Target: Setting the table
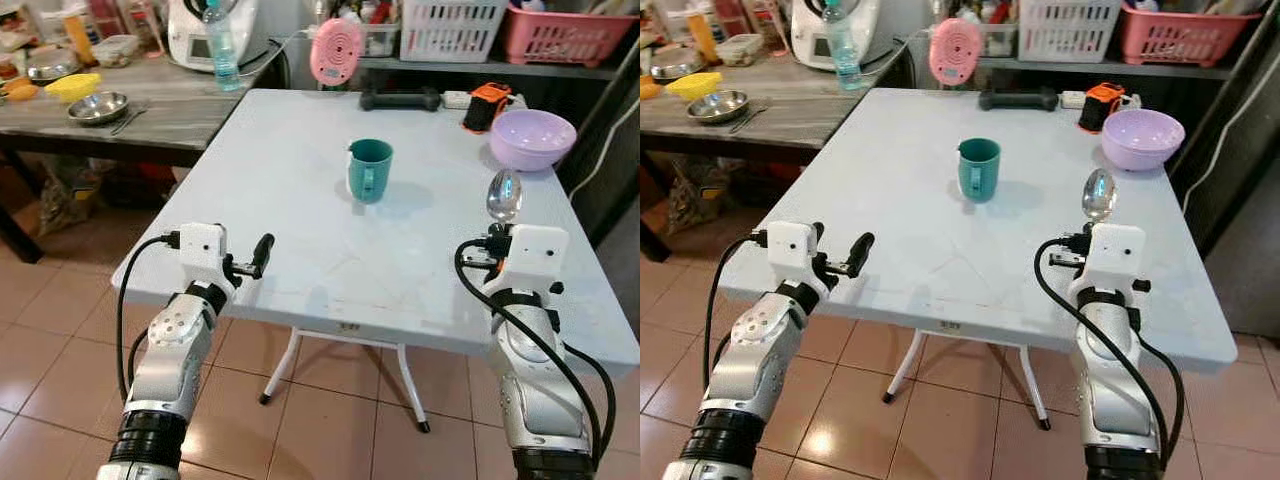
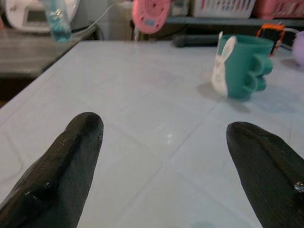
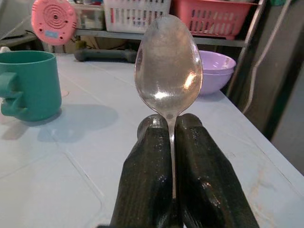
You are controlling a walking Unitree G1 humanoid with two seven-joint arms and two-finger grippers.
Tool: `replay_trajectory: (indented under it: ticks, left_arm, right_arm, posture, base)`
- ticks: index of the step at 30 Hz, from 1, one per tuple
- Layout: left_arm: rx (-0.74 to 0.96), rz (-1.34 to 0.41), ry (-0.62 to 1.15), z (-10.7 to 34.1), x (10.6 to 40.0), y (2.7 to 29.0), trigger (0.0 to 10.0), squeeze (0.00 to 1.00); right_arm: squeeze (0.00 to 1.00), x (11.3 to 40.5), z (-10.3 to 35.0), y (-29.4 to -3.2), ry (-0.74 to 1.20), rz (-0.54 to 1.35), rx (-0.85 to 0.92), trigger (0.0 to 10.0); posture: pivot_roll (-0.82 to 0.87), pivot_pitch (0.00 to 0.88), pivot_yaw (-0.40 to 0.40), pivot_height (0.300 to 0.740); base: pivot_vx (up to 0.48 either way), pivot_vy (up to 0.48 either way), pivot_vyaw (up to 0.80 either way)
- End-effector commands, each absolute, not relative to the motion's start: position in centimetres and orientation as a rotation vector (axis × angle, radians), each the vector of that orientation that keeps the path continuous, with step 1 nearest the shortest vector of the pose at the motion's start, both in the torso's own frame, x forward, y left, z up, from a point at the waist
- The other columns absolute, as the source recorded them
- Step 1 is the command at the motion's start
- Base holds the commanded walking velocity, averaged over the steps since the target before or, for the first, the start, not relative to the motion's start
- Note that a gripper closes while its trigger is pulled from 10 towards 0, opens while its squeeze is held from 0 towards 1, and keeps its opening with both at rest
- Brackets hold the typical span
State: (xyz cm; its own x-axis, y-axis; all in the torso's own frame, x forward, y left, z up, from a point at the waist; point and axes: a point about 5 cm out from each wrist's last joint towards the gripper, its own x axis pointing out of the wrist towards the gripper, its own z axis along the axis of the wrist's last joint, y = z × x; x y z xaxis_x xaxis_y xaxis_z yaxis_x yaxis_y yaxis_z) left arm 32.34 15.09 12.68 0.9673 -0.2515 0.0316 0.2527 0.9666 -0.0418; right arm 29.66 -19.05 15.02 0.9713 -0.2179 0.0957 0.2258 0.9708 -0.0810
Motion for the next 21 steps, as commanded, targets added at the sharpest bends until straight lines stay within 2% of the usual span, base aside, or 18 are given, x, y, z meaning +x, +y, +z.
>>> replay_trajectory:
  ticks: [1, 4, 21]
  left_arm:
    - [-0.038, -0.233, -0.034, 12.85, 32.49, 15.61, 10.0, 0.0]
    - [-0.039, -0.236, -0.033, 12.82, 32.47, 15.61, 10.0, 0.0]
    - [-0.033, -0.243, -0.032, 12.61, 32.36, 15.59, 10.0, 0.0]
  right_arm:
    - [0.0, 29.45, 15.68, -18.78, -0.114, -0.222, -0.091, 10.0]
    - [0.0, 29.39, 15.61, -18.78, -0.113, -0.222, -0.091, 10.0]
    - [0.0, 29.26, 15.43, -18.7, -0.119, -0.223, -0.104, 10.0]
  posture:
    - [-0.1, 0.0, 0.039, 0.74]
    - [-0.1, 0.0, 0.041, 0.74]
    - [-0.09, 0.0, 0.044, 0.74]
  base:
    - [0.0, 0.341, -0.56]
    - [0.0, 0.341, -0.51]
    - [0.0, 0.355, 0.0]
